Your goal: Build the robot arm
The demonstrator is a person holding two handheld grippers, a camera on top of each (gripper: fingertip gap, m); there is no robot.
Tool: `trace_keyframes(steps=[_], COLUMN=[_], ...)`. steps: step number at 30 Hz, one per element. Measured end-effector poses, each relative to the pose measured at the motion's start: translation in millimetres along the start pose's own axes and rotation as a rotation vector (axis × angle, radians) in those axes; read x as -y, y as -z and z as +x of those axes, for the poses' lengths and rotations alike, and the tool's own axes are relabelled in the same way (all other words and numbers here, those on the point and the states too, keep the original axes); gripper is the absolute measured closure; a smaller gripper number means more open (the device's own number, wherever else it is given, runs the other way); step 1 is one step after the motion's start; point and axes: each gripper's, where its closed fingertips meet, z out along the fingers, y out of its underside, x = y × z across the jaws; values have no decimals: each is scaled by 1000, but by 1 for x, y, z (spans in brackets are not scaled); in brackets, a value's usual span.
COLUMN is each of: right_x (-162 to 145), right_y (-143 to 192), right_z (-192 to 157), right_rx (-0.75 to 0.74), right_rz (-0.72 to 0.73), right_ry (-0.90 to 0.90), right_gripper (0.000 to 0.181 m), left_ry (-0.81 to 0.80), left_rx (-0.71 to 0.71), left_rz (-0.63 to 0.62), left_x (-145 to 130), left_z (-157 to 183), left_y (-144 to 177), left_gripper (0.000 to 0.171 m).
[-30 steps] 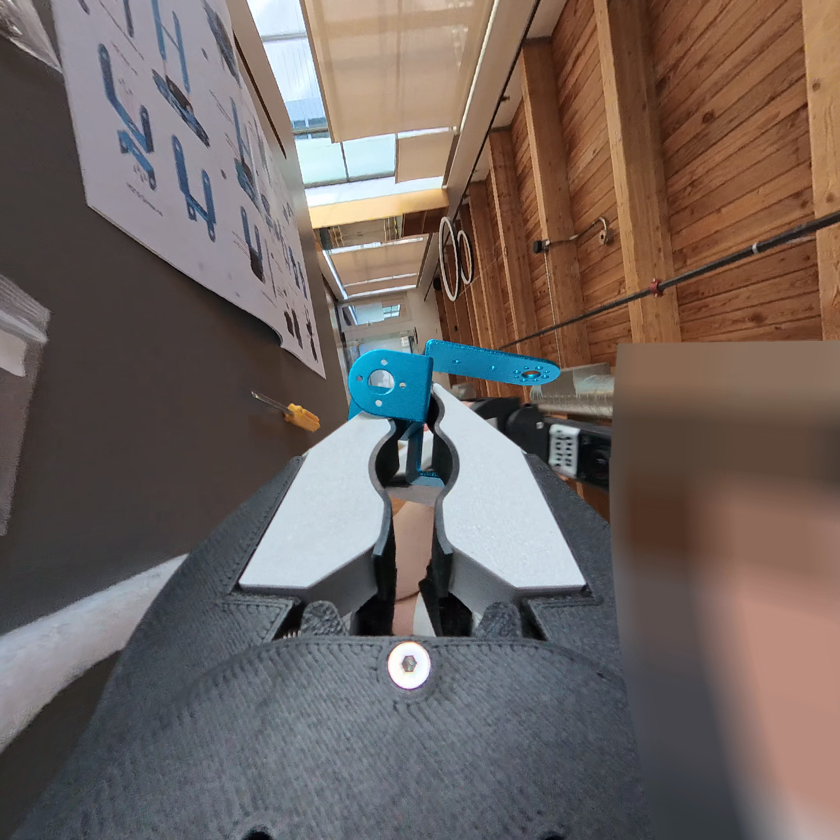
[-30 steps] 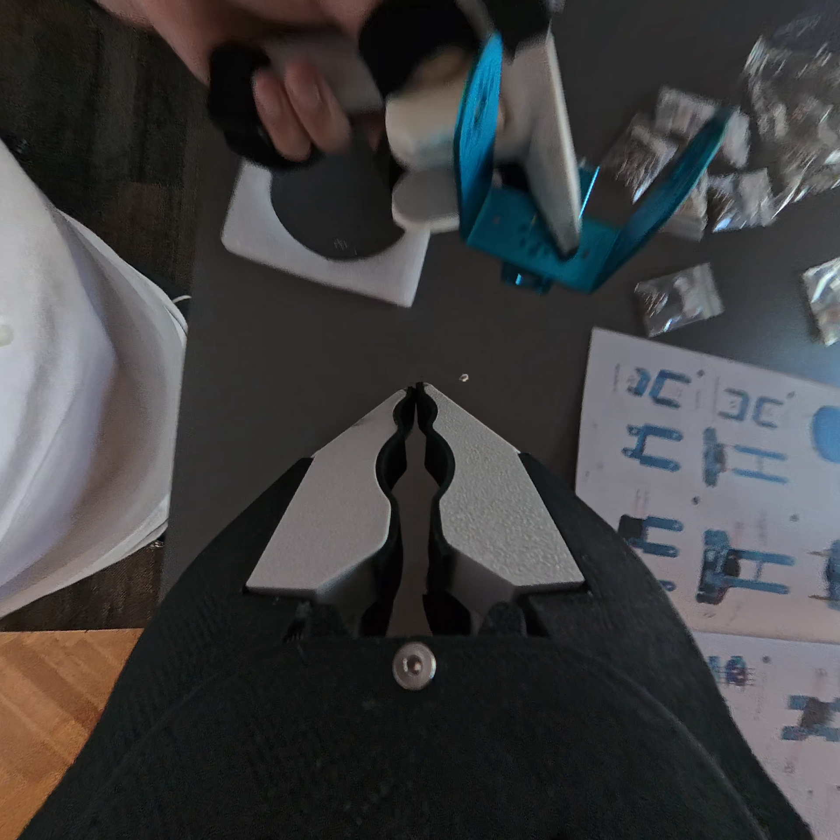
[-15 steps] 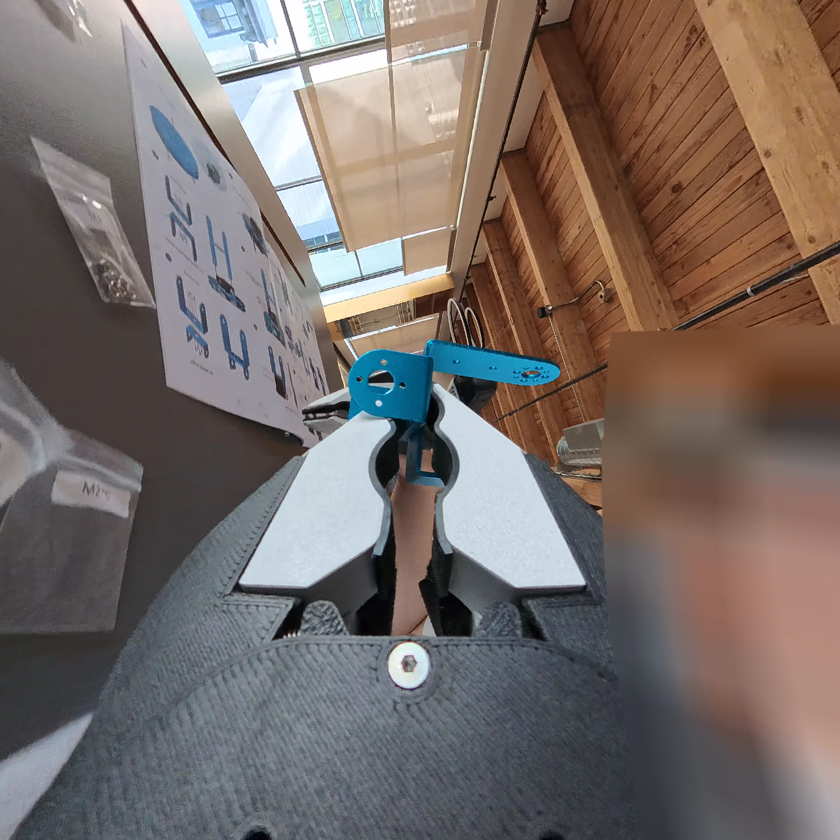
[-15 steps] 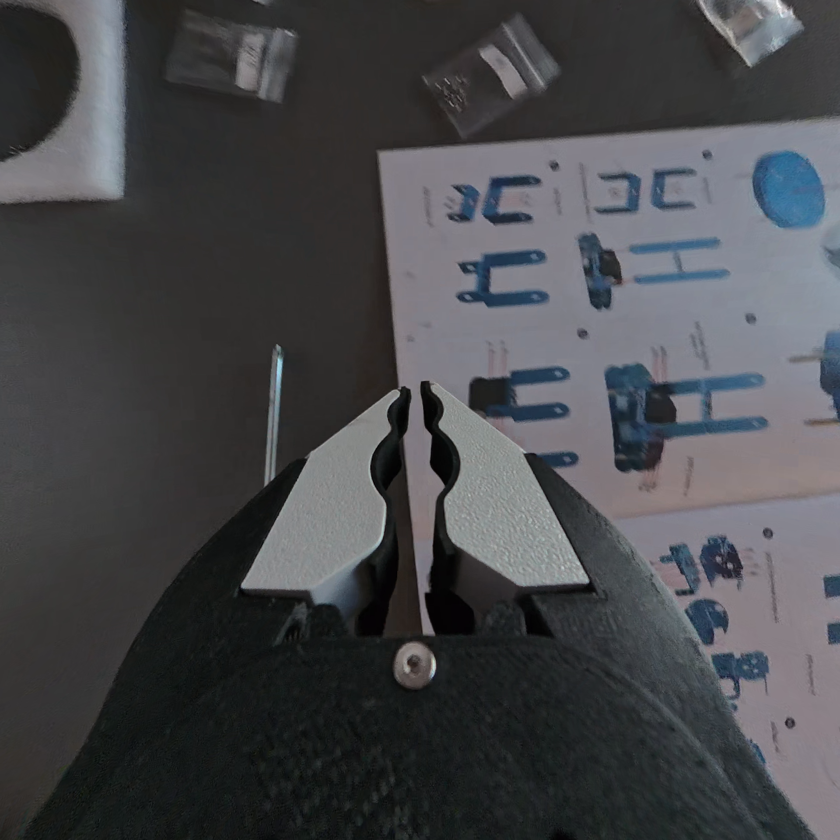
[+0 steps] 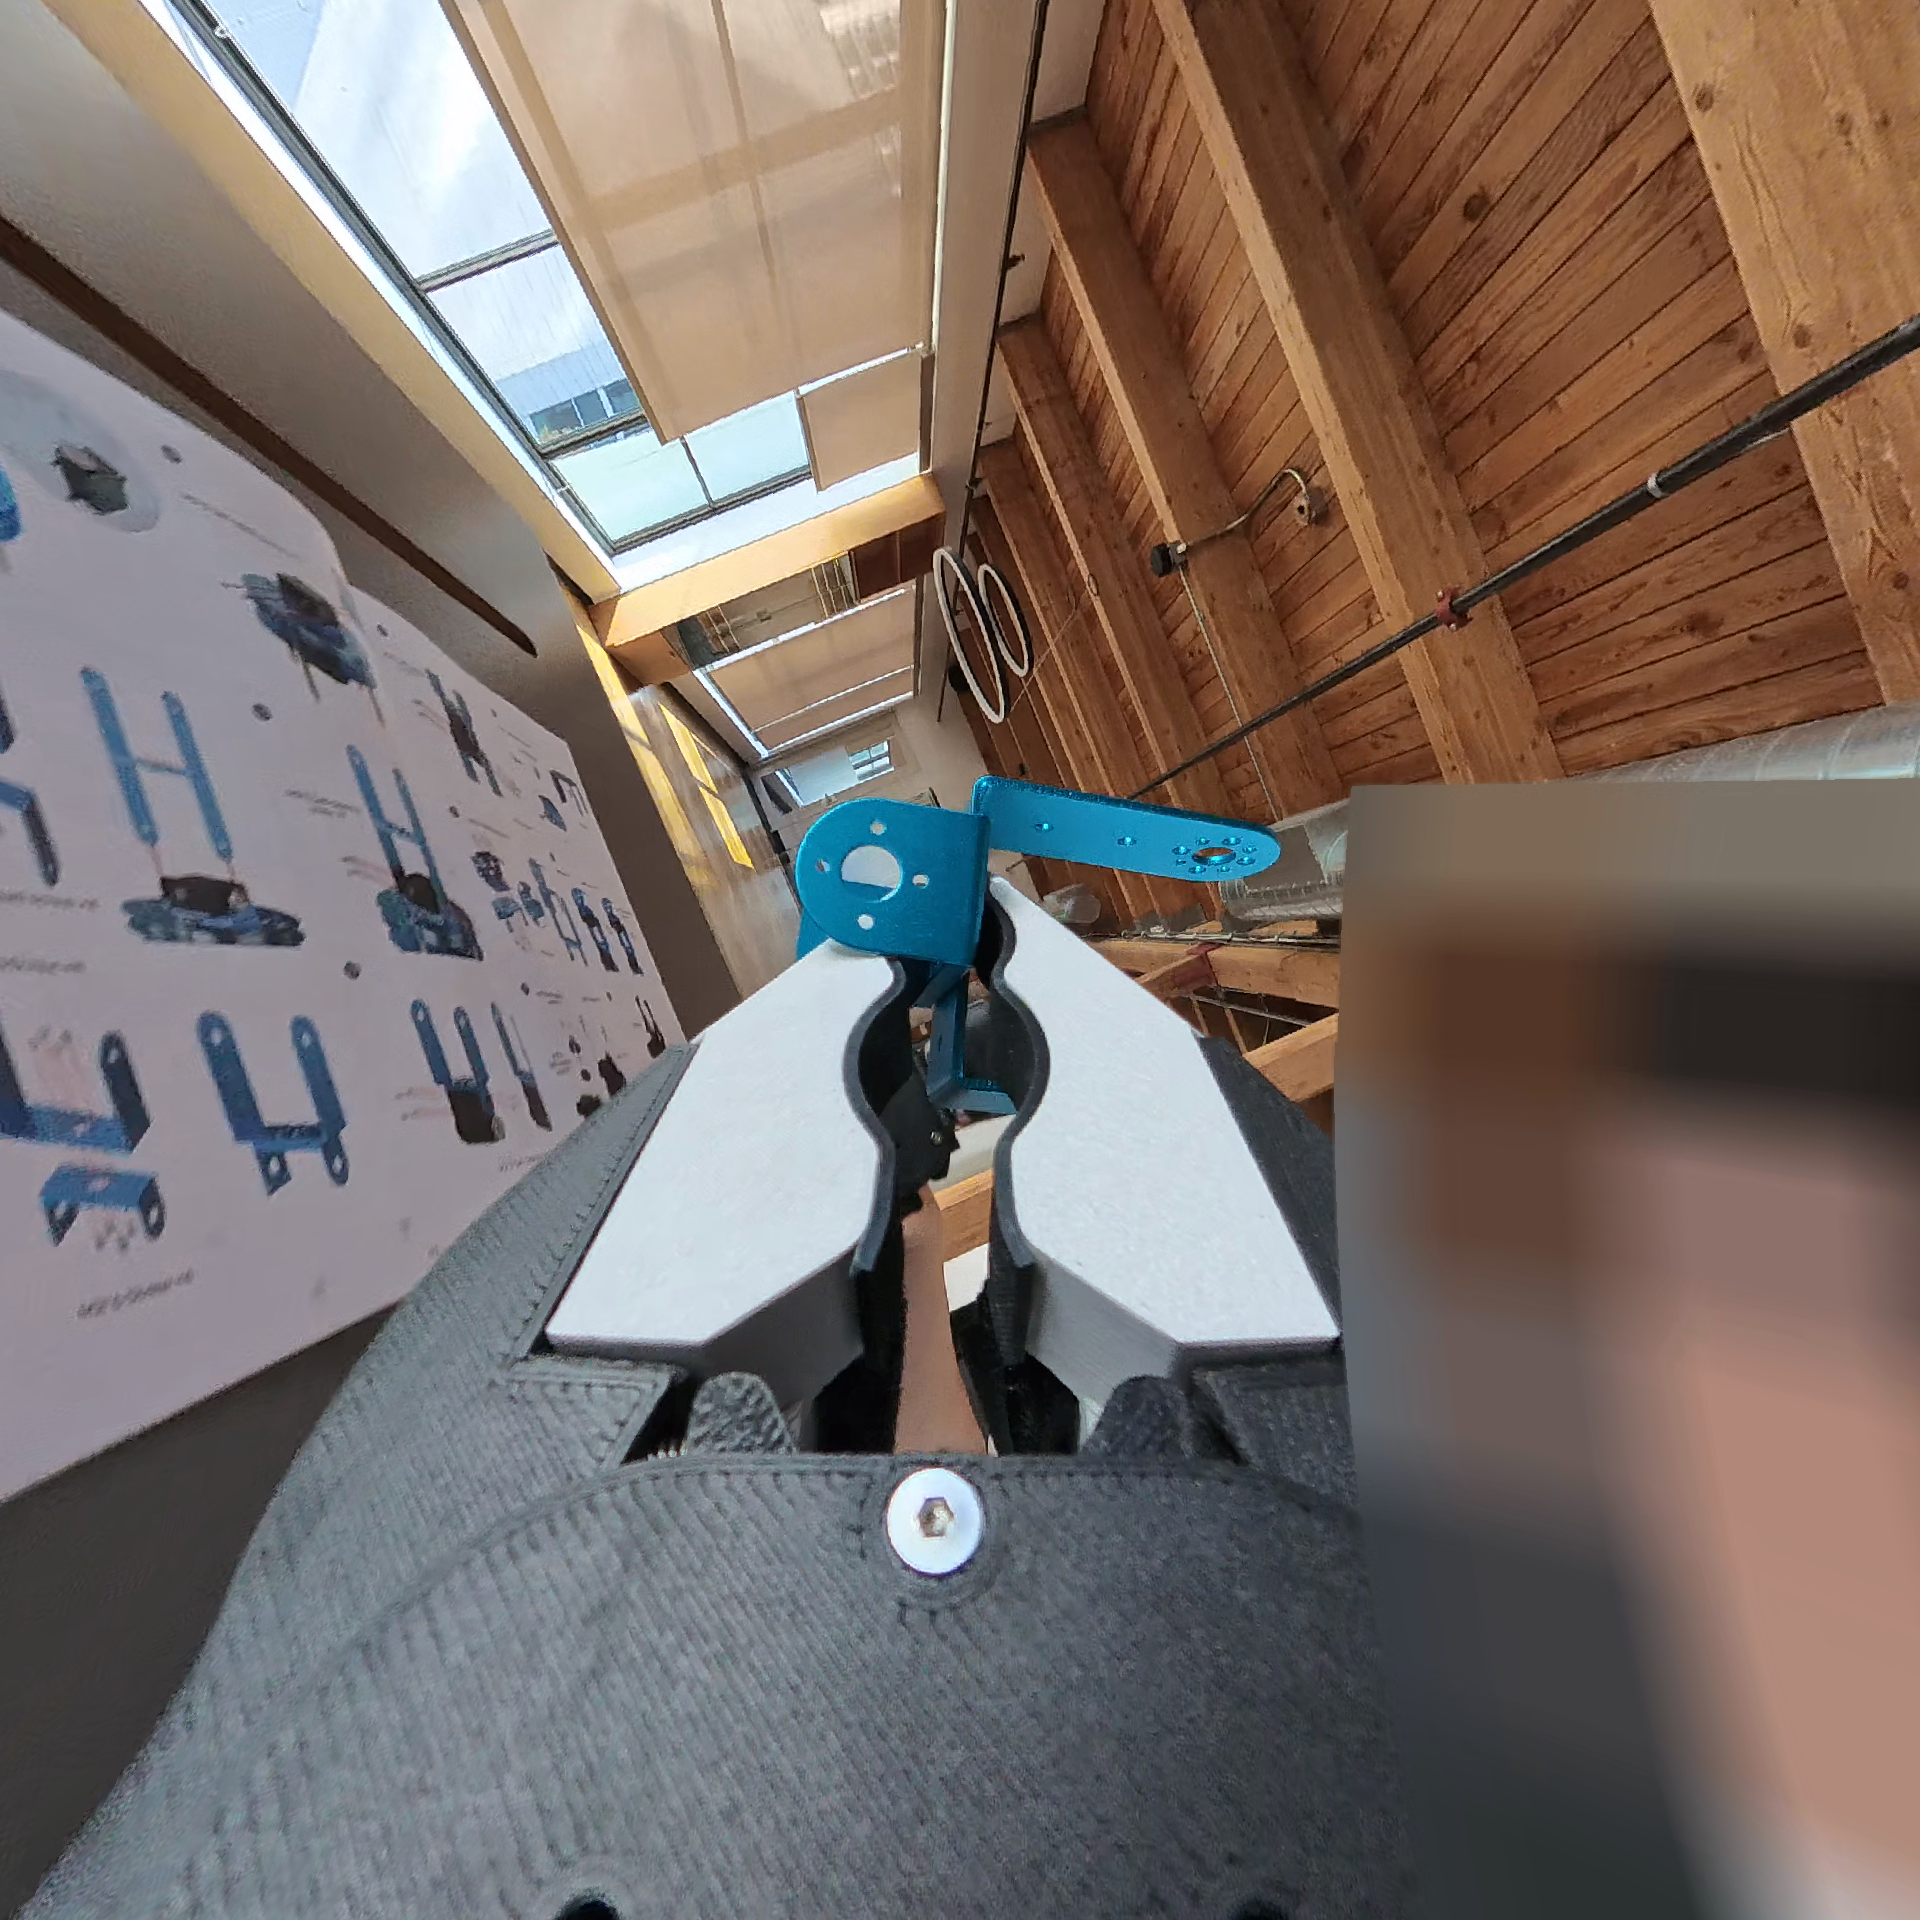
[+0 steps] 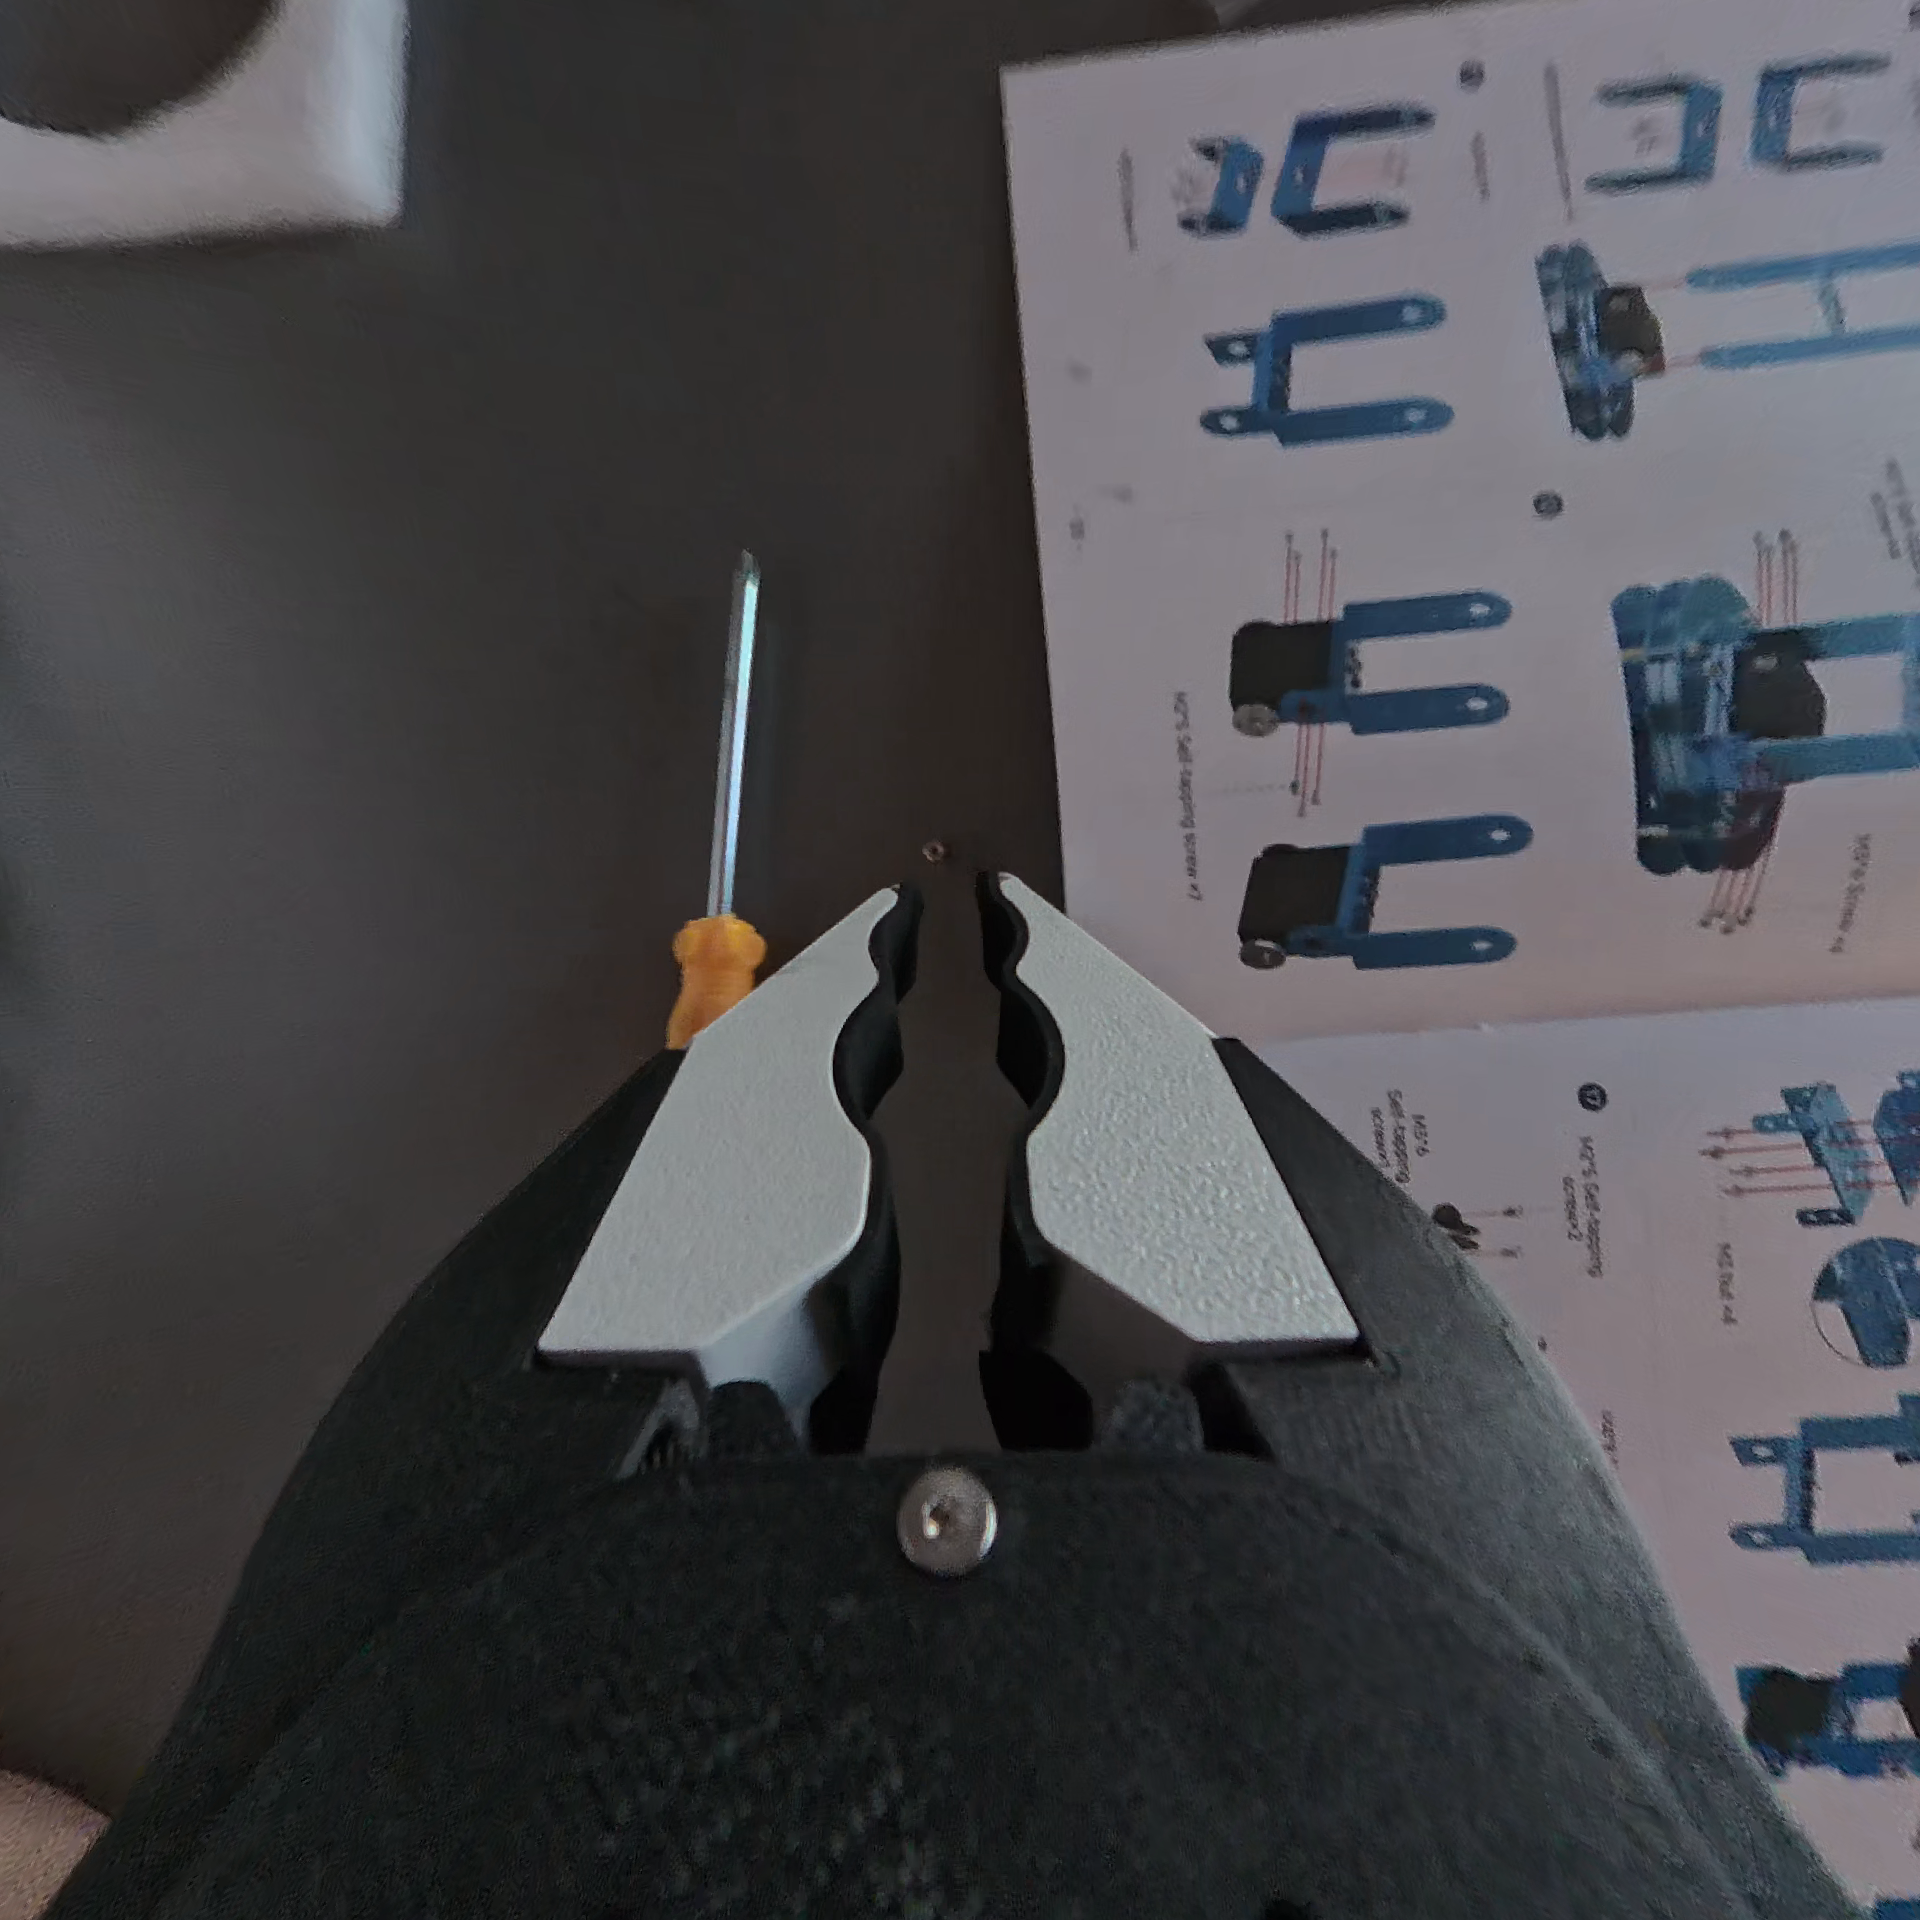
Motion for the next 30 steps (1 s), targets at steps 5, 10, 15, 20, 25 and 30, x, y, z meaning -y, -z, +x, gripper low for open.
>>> trace_keyframes(steps=[5,10,15,20,25,30], right_x=[2,9,31,22,13,23], right_y=[2,14,27,19,3,8], right_z=[-2,6,11,15,1,3], right_rx=[-39,-81,-11,-11,64,54], right_rz=[-135,-269,-217,-310,-261,-178], right_ry=[24,86,185,306,415,475], right_gripper=[166,165,162,160,164,165], left_ry=[-41,-62,-37,56,156,185], left_rx=[-12,-57,-55,-59,-62,-88], left_rz=[-10,9,15,-23,2,-26], left_x=[15,39,44,38,41,35], left_z=[14,27,15,-4,-21,-17], left_y=[-23,-32,-33,-35,-30,-33], left_gripper=[165,165,166,166,166,166])
